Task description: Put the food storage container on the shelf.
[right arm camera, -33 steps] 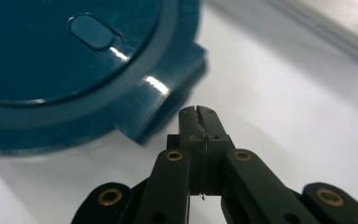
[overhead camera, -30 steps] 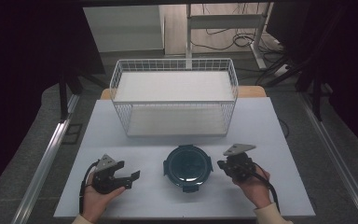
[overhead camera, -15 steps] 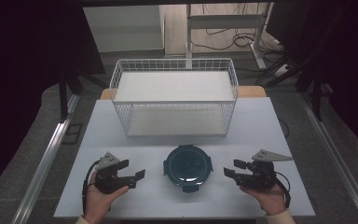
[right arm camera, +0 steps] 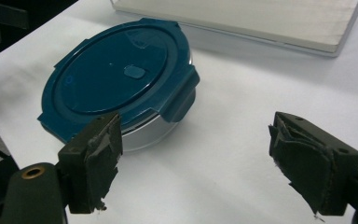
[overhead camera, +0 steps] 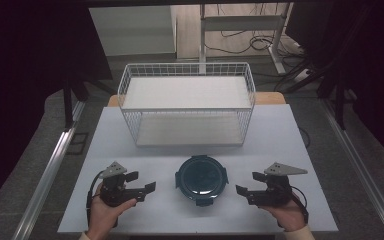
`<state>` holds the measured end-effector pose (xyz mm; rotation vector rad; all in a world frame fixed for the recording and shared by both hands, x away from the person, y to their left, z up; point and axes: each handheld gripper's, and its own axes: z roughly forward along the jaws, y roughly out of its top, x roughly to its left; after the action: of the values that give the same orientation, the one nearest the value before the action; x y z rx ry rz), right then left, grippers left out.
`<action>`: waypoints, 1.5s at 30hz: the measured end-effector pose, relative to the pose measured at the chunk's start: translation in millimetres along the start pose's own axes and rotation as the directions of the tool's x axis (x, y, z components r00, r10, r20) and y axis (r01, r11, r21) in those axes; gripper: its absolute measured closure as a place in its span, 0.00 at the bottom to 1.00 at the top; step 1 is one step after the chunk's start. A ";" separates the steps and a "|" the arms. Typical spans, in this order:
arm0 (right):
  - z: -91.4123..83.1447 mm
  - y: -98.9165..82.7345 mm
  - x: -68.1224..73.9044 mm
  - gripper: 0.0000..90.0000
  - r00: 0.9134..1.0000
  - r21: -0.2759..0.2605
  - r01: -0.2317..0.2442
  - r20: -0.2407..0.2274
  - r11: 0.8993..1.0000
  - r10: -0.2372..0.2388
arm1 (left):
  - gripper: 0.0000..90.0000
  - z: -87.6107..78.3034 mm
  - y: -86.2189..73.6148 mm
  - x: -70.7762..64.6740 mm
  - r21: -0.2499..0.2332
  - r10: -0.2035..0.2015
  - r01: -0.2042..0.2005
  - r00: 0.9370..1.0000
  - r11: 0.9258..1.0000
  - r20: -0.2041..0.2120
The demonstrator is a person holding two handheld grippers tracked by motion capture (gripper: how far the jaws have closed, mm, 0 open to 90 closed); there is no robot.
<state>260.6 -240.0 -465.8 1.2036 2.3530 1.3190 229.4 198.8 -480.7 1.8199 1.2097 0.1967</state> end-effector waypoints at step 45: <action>82.6 19.6 -1.1 0.25 0.927 0.176 -0.305 -0.172 0.936 0.334 | 0.26 104.1 11.7 -14.2 0.264 -0.355 0.276 0.875 0.924 0.328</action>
<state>314.3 -183.4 -499.2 1.6309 2.5072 1.4445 288.6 124.3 -526.7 1.7003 1.2653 -0.4628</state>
